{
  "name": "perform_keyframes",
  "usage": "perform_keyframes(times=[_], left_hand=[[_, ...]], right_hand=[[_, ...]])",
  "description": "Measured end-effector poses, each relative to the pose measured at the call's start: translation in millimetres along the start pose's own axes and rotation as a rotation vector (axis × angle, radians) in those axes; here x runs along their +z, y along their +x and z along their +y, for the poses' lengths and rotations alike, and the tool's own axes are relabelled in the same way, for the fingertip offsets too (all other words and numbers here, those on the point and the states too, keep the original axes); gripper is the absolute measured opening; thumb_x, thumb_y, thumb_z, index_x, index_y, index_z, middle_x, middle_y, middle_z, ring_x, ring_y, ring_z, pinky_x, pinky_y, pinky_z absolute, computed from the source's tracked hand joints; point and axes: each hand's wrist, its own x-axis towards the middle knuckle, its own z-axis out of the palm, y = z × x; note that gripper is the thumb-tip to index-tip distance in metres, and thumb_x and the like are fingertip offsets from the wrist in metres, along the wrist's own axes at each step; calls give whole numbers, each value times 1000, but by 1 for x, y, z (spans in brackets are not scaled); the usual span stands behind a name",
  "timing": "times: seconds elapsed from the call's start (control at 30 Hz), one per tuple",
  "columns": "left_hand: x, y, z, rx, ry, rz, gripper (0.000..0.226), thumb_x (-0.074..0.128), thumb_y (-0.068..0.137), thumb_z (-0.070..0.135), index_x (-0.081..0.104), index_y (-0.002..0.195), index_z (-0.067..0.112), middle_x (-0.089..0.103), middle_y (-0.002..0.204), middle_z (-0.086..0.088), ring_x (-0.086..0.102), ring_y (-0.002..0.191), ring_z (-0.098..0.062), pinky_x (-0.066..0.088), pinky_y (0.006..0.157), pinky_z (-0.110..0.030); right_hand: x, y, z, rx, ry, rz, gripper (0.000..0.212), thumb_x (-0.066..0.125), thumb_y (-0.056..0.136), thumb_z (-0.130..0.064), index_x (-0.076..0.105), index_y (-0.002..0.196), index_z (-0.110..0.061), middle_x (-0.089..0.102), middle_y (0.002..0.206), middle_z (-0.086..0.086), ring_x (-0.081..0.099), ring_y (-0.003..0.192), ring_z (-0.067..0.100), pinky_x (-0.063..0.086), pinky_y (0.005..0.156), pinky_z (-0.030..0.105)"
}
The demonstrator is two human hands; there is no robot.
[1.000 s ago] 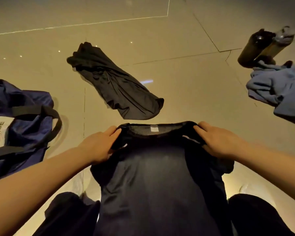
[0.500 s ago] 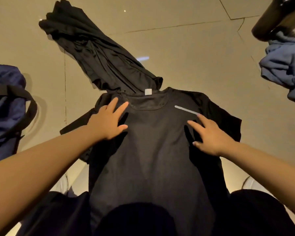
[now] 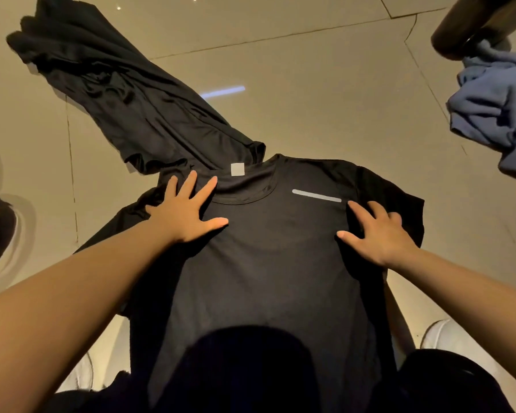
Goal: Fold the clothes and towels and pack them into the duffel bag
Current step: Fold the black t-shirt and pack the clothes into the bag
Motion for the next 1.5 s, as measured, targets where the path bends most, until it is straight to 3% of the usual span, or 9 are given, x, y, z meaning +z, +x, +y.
perform_keyframes(times=[0.4, 0.57, 0.7, 0.87, 0.97, 1.13, 1.27, 1.33, 1.5], left_hand=[[-42, 60, 10, -25, 131, -85, 99, 30, 60, 91, -25, 137, 60, -38, 150, 17, -27, 143, -24, 11, 99, -81], [-35, 46, 19, -45, 111, -35, 95, 35, 72, 85, -19, 143, 53, -30, 155, 12, -20, 146, -26, 13, 103, -77], [-1, 11, 37, -17, 212, 105, 81, 28, 88, 73, -20, 146, 46, -26, 158, 8, -18, 146, -32, 12, 105, -75], [38, -16, 52, 303, 345, 250, 76, 6, 87, 76, 12, 152, 36, 16, 161, -4, 12, 146, -33, 21, 99, -76], [52, -27, 61, 310, 402, 66, 87, -19, 64, 86, -21, 142, 47, -18, 159, 4, -7, 148, -26, 17, 108, -68], [44, -27, 71, 242, 408, -98, 97, 38, 76, 83, -24, 142, 50, -34, 154, 10, -25, 145, -23, 16, 108, -69], [44, -27, 74, 221, 348, -78, 100, 50, 78, 76, -19, 145, 48, -31, 155, 10, -22, 145, -24, 19, 109, -67], [52, -34, 75, 206, 288, -18, 101, 53, 80, 71, -18, 147, 45, -29, 156, 8, -19, 146, -25, 20, 111, -64], [71, -48, 63, 225, 107, 124, 99, 59, 83, 61, -9, 151, 37, -13, 161, 1, -7, 148, -25, 20, 116, -54]], right_hand=[[-30, 36, 9, -59, 71, 84, 63, 50, 93, -49, 27, 149, -32, 26, 151, 5, 24, 136, 32, 33, 106, 42], [-27, 34, 26, -2, 150, 227, 47, 50, 96, -24, 40, 141, -17, 36, 142, 17, 35, 129, 41, 34, 104, 44], [-24, 30, 58, 116, 162, 124, 49, 47, 97, -21, 37, 145, -15, 30, 150, 19, 31, 136, 40, 29, 110, 44], [-13, 4, 89, 203, 197, 216, 47, 50, 96, -21, 42, 142, -18, 28, 148, 19, 28, 135, 41, 27, 112, 44], [-7, -9, 98, 322, 302, 247, 56, 60, 93, -22, 35, 143, -15, 34, 141, 22, 38, 127, 45, 34, 106, 46], [11, -11, 92, 628, 817, 231, 57, 68, 87, -10, 38, 135, -4, 51, 129, 18, 52, 116, 40, 46, 97, 47], [3, -10, 91, 709, 1160, 243, 19, 63, 86, -4, 55, 103, -1, 61, 109, 17, 59, 102, 38, 52, 86, 47], [-6, -13, 97, 657, 1285, 272, 21, 58, 88, -3, 53, 108, -6, 59, 113, 17, 57, 105, 38, 53, 86, 51], [2, -31, 87, 273, 678, 439, 36, 52, 96, -15, 45, 131, -10, 55, 128, 13, 53, 117, 36, 47, 94, 44]])
